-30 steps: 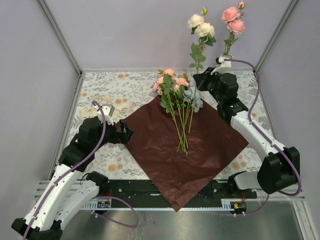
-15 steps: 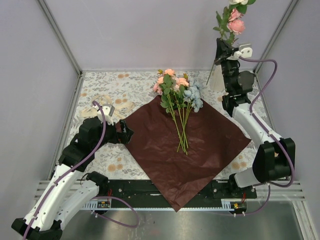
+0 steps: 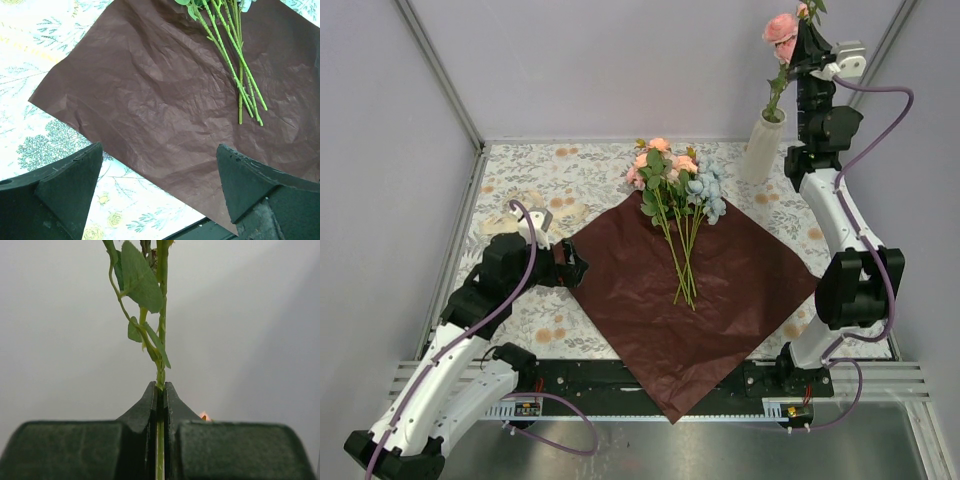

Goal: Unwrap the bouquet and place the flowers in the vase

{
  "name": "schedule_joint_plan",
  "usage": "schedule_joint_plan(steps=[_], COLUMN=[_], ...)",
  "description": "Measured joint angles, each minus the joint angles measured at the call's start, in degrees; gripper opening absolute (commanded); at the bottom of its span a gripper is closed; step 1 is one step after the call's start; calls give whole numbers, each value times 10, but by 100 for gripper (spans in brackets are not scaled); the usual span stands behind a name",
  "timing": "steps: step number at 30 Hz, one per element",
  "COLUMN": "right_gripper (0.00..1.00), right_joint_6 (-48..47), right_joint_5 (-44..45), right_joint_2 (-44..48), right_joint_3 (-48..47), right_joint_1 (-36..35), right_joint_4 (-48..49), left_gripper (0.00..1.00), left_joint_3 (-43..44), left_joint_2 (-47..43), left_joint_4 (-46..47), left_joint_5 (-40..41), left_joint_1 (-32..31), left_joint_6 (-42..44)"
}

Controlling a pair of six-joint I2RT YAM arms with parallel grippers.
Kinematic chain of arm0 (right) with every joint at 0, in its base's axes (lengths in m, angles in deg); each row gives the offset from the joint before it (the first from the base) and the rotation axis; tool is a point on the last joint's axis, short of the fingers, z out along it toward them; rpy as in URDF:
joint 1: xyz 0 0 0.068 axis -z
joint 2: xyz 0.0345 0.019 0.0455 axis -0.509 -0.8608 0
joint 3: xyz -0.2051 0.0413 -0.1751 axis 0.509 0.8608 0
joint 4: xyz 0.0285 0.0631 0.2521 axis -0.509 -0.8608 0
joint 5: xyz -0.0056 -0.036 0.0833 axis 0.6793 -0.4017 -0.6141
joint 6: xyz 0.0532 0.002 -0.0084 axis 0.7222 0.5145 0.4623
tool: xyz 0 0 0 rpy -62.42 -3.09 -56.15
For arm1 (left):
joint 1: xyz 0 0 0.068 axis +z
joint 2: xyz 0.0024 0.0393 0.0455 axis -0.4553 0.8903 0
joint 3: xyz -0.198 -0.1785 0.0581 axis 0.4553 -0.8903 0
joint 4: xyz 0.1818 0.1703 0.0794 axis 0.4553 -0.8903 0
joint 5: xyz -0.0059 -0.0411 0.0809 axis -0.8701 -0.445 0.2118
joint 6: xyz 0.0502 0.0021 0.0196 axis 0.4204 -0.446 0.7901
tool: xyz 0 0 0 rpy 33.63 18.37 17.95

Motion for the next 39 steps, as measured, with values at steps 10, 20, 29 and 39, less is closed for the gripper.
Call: schedule_joint_plan(steps=[10,20,29,39], right_gripper=[0,0,19,48], right_joint_6=[-12,-30,-17,-2], right_joint_5=[-17,-38,-26,22], right_joint_2=[-79,-137,-153,-103], right_joint_3=[-69,-68,-11,86], right_joint_1=[17,33,34,34], right_joint_4=[-16,-27,-36,-150], left_gripper=[99,99,99,99], left_joint_3=[0,0,0,0], left_joint_2=[10,23,26,21], left_joint_4=[-1,-1,-2,-2], left_joint_5=[0,0,0,0], left_joint_1=[0,0,0,0], left_joint_6=[0,4,5,9])
